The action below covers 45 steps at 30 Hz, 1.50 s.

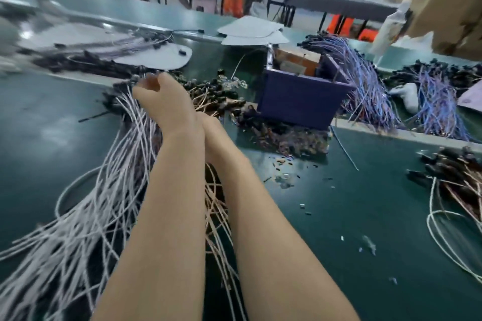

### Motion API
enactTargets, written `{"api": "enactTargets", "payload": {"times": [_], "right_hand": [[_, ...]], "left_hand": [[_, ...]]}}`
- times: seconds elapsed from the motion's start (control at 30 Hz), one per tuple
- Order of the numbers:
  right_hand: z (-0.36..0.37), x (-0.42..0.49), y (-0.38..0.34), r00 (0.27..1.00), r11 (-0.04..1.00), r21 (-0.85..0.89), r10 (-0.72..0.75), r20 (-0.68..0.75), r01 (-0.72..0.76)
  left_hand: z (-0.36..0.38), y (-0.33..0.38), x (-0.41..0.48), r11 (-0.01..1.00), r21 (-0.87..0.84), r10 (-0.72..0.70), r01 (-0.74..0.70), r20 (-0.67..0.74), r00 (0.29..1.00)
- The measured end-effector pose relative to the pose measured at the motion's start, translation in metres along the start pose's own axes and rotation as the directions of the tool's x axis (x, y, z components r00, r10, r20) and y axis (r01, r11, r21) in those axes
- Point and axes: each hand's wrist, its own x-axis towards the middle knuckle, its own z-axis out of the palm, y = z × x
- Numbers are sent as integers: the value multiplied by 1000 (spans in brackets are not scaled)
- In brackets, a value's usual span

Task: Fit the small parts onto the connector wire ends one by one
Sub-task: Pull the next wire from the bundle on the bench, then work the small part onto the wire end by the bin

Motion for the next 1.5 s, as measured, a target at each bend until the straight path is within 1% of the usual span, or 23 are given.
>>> {"api": "enactTargets", "payload": {"times": [0.07, 0.13, 0.2, 0.23, 0.33, 0.43, 0.5, 0.57, 0.63, 0.67, 0.77, 0.83, 0.87, 0.93, 1.0, 1.07, 1.13, 1.2, 1.27, 1.33, 1.4, 1.47, 1.5], "right_hand": [[7, 9, -7, 999, 996, -88, 36, 27, -34], [11, 12, -9, 992, 999, -4, 33, -121, -34], [14, 14, -6, 954, 988, 145, 89, -287, -49], [15, 16, -5, 939, 977, 201, 130, -319, -67], [12, 20, 1, 932, 961, 244, 204, -301, -131], [6, 23, 4, 934, 957, 204, 253, -253, -204], [2, 23, 6, 930, 942, 253, 281, -237, -220], [-4, 23, 6, 909, 888, 424, 311, -276, -175], [-11, 20, 7, 875, 793, 604, 346, -338, -80], [-14, 19, 9, 875, 779, 623, 343, -342, -62], [-26, 11, 21, 911, 872, 462, 311, -272, -160], [-37, 4, 26, 903, 834, 544, 302, -305, -95], [-45, 0, 27, 896, 767, 642, 298, -328, -20], [-59, -9, 26, 897, 629, 770, 274, -348, 107], [-71, -17, 29, 914, 592, 791, 219, -342, 154], [-81, -29, 35, 931, 696, 709, 176, -321, 114], [-91, -43, 47, 945, 855, 519, 153, -288, 20], [-101, -60, 59, 961, 935, 353, 127, -246, -33], [-109, -75, 68, 968, 952, 307, 59, -245, 19], [-116, -88, 75, 961, 909, 401, 5, -276, 111], [-123, -96, 83, 933, 837, 515, 14, -361, 187], [-134, -102, 91, 868, 753, 602, 85, -489, 266], [-141, -105, 96, 821, 674, 665, 150, -550, 323]], "left_hand": [[-6, 5, 11, 1000, 6, -13, 13, -94, 995], [-11, 7, 17, 999, -7, -38, 38, -147, 988], [-14, 6, 21, 997, -40, -68, 62, -165, 984], [-15, 5, 22, 995, -49, -91, 84, -167, 982], [-18, 2, 23, 988, -61, -148, 141, -128, 981], [-18, 0, 21, 988, -31, -154, 152, -121, 981], [-18, -1, 20, 987, -38, -160, 156, -118, 980], [-18, -3, 19, 983, -55, -178, 172, -110, 978], [-18, -5, 16, 978, -71, -203, 197, -92, 975], [-18, -5, 15, 975, -74, -216, 211, -81, 973], [-17, -9, 13, 972, -52, -231, 228, -43, 972], [-16, -14, 12, 976, 31, -218, 218, 26, 975], [-14, -17, 11, 972, 115, -216, 204, 98, 971], [-7, -25, 6, 934, 329, -241, 136, 303, 922], [4, -29, -4, 884, 467, -264, 31, 444, 856], [16, -30, -16, 883, 469, -263, -6, 505, 822], [27, -30, -30, 930, 368, -234, 7, 579, 781], [34, -28, -46, 927, 353, -162, -128, 685, 710], [41, -28, -64, 883, 366, -122, -293, 783, 609], [50, -27, -85, 851, 334, -103, -406, 863, 494], [59, -26, -105, 809, 291, -79, -511, 915, 396], [66, -27, -120, 783, 263, -77, -563, 940, 332], [68, -29, -123, 769, 268, -91, -580, 944, 316]]}}
